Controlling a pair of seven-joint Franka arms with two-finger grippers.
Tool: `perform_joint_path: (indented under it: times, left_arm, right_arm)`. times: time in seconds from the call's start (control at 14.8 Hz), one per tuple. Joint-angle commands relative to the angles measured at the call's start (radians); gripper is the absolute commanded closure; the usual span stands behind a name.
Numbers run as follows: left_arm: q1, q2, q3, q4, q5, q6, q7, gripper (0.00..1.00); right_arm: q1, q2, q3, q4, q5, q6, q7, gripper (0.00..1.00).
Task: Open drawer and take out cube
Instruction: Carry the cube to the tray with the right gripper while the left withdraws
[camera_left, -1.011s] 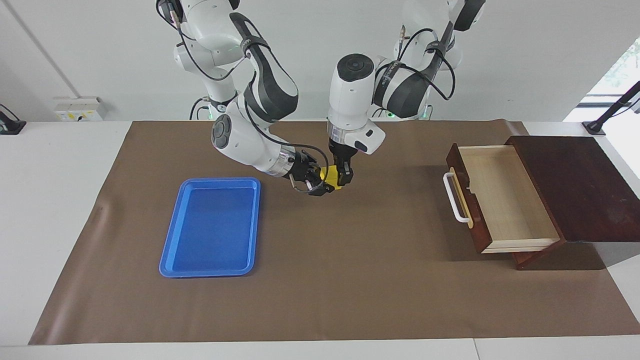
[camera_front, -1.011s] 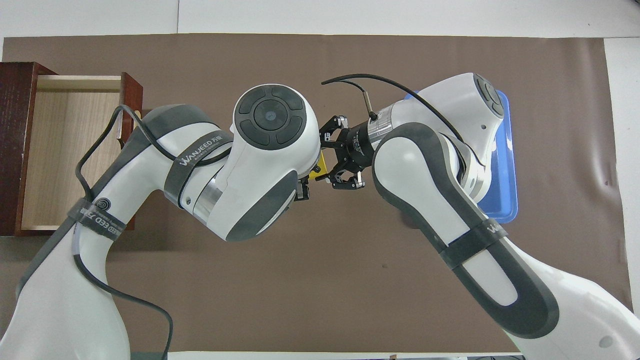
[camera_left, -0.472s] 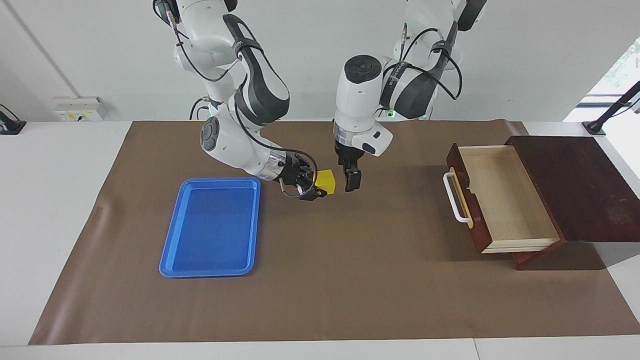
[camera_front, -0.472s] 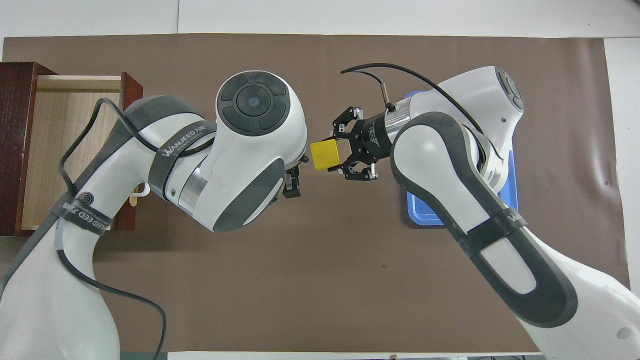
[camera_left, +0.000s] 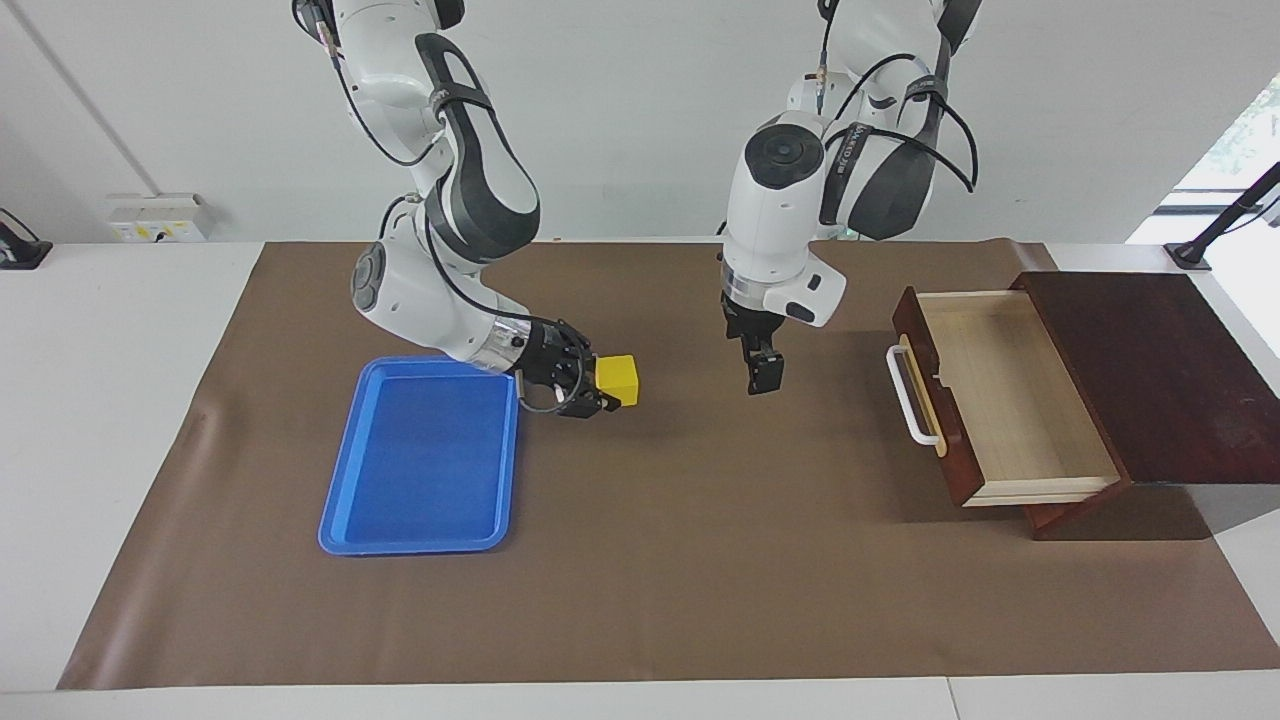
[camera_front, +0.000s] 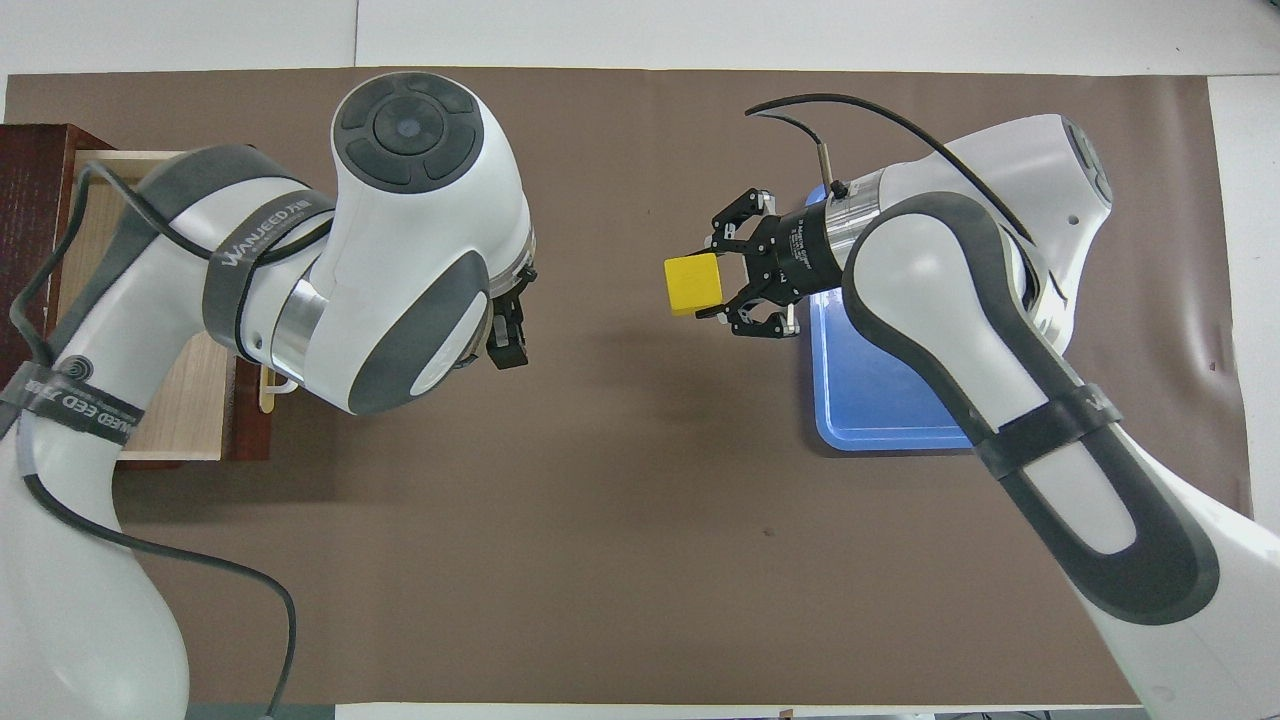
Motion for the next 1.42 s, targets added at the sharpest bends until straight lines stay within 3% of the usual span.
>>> perform_joint_path:
  times: [0.0, 0.4, 0.67, 0.94, 1.35]
  left_arm:
    - [0.004, -0.001, 0.061, 0.013, 0.008, -0.041, 0.069, 0.0]
    - [0.039, -0.033, 0.136, -0.04, 0.006, -0.055, 0.235, 0.0]
    - [0.11, -0.067, 0.162, -0.119, 0.005, -0.018, 0.313, 0.0]
    - [0.111, -0.086, 0.244, -0.163, -0.041, -0.006, 0.382, 0.0]
    - [0.11, -0.11, 0.264, -0.222, -0.043, 0.028, 0.436, 0.0]
  right_arm:
    - [-0.089, 0.002, 0.004, 0.007, 0.019, -0.065, -0.092, 1.0]
    - [-0.29, -0.01, 0.001, -0.079, 0.017, -0.081, -0.114, 1.0]
    - [-0.356, -0.027, -0.015, -0.148, -0.003, -0.082, -0.154, 1.0]
    - [-0.406, -0.06, -0.018, -0.259, -0.024, -0.098, -0.301, 1.0]
    - [-0.429, -0.053, -0.024, -0.332, -0.029, -0.07, -0.419, 1.0]
